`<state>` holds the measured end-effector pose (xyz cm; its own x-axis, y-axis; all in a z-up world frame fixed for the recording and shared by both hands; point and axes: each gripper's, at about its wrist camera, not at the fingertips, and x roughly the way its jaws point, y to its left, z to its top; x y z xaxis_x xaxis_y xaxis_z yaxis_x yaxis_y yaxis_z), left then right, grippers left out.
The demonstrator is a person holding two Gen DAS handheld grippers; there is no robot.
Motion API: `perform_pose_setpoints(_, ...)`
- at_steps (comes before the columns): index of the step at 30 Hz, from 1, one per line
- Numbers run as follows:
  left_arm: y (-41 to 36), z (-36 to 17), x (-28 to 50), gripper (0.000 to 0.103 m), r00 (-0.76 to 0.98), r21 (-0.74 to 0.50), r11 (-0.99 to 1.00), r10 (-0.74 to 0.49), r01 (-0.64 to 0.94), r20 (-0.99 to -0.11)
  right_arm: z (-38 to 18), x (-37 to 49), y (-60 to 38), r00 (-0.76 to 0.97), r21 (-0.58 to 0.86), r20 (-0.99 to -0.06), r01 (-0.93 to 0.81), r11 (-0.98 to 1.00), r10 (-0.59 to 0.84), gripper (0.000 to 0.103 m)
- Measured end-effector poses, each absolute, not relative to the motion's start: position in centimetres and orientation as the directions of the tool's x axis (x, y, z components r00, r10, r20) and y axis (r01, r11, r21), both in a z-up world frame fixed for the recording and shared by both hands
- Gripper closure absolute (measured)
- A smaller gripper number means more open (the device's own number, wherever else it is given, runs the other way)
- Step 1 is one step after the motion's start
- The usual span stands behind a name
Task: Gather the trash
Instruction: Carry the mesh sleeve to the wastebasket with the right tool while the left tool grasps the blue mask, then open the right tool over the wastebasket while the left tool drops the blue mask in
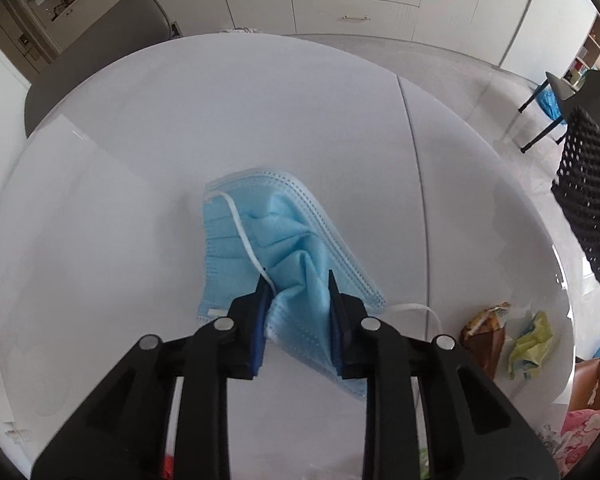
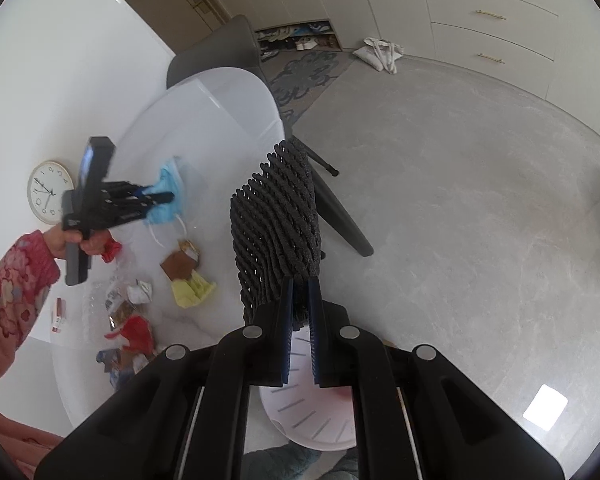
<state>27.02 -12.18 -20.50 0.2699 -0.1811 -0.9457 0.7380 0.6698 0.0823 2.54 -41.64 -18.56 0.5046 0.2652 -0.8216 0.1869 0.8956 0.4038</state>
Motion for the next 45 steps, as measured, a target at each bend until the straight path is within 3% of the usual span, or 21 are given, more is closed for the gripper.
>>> perform_pose_setpoints(7, -13.4, -14.7, 18.7, 0.078, 0.324, 0.054, 0.711, -0.25, 0.701, -0.913, -22.1, -3.9, -41.1, 0.408, 0.329, -0.889, 0.25, 0.911, 0.209, 0.094)
perform_pose_setpoints(18, -17.9, -11.8, 2.0, 0.076, 0.311, 0.003, 0.686, -0.327, 0.728, -0.892, -37.9, -7.9, -36.9, 0.174, 0.322, -0.944, 0.318, 0.892, 0.279, 0.092)
perform_pose_setpoints(20, -18.8, -12.4, -0.1, 0.076, 0.295, 0.001, 0.686, -0.311, 0.727, -0.904, -40.2, -7.5, -36.4, 0.145, 0.318, -0.947, 0.322, 0.892, 0.286, 0.073)
perform_pose_setpoints(21, -18.7, -12.7, -1.0, 0.076, 0.291, 0.006, 0.686, -0.301, 0.727, -0.908, -40.9, -7.4, -36.3, 0.135, 0.315, -0.949, 0.326, 0.891, 0.286, 0.052)
perform_pose_setpoints(22, -19.0, -13.1, -1.9, 0.076, 0.292, 0.017, 0.684, -0.289, 0.729, -0.912, -41.5, -7.3, -36.3, 0.129, 0.309, -0.951, 0.33, 0.892, 0.282, 0.042)
perform_pose_setpoints(27, -20.0, -13.8, -5.6, 0.076, 0.31, 0.068, 0.686, -0.236, 0.724, -0.921, -40.7, -7.8, -37.2, 0.15, 0.331, -0.943, 0.321, 0.887, 0.297, 0.03)
perform_pose_setpoints(31, -21.9, -15.5, -7.1, 0.076, 0.321, 0.101, 0.695, -0.194, 0.712, -0.927, -36.6, -10.0, -40.6, 0.229, 0.281, -0.95, 0.333, 0.9, 0.212, 0.019)
perform_pose_setpoints(41, -27.7, -25.8, -9.3, 0.074, 0.29, 0.178, 0.737, -0.025, 0.652, -0.957, -28.3, -16.3, -49.0, 0.38, 0.263, -0.921, 0.431, 0.863, 0.09, 0.016)
perform_pose_setpoints(45, -28.7, -30.0, -8.7, 0.059, 0.286, 0.227, 0.737, 0.048, 0.637, -0.957, -27.5, -16.4, -49.7, 0.405, 0.291, -0.908, 0.433, 0.853, 0.104, 0.016)
